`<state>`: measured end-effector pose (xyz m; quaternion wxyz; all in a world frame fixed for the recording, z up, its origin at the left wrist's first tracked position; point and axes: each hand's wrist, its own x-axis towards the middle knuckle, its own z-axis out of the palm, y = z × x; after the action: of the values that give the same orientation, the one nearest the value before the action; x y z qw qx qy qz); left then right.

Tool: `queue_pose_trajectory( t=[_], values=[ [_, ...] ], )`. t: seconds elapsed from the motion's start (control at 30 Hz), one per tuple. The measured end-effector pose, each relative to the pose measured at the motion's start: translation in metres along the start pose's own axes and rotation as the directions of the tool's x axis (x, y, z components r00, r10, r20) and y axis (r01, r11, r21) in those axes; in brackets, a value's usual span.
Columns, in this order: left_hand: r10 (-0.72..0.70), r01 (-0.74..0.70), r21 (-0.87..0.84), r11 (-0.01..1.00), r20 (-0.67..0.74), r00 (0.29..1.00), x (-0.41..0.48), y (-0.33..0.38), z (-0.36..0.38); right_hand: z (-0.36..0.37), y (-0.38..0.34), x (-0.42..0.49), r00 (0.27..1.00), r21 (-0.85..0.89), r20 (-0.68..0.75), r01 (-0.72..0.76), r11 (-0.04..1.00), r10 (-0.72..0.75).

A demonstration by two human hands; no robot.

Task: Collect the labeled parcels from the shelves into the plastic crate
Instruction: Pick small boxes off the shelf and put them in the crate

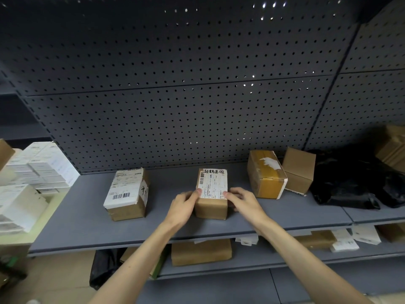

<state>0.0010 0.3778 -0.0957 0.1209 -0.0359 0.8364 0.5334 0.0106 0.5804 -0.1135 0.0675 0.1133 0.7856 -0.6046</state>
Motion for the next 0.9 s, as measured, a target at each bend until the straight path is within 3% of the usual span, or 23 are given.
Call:
queue_pose_trajectory(
  t=[0.17, 0.27, 0.4, 0.5, 0.7, 0.9],
  values=[
    [0.022, -0.018, 0.055, 0.998, -0.069, 0.997, -0.002, -0.006, -0.005, -0.010, -0.010, 0.010, 0.999, -0.078, 0.004, 0.032, 0.996, -0.032],
    [-0.031, 0.054, 0.137, 0.989, -0.169, 0.985, -0.014, -0.013, -0.002, -0.015, -0.020, 0.021, 0.997, -0.090, -0.002, 0.081, 0.993, -0.082],
    [-0.108, 0.158, 0.257, 0.953, -0.200, 0.974, -0.028, -0.007, 0.005, -0.013, -0.033, 0.033, 0.988, -0.109, 0.047, 0.153, 0.982, -0.149],
    [-0.143, 0.171, 0.177, 0.969, -0.160, 0.977, -0.028, -0.001, 0.009, -0.010, -0.034, 0.035, 0.985, -0.150, 0.069, 0.167, 0.974, -0.159],
    [-0.132, 0.137, 0.027, 0.990, -0.153, 0.979, -0.005, -0.011, 0.004, -0.022, -0.028, 0.020, 0.984, -0.314, -0.042, 0.152, 0.937, -0.174],
    [-0.064, 0.058, -0.072, 0.996, -0.085, 0.994, -0.001, -0.002, 0.008, -0.018, -0.011, 0.002, 0.995, -0.166, 0.000, 0.100, 0.981, -0.101]
  ],
)
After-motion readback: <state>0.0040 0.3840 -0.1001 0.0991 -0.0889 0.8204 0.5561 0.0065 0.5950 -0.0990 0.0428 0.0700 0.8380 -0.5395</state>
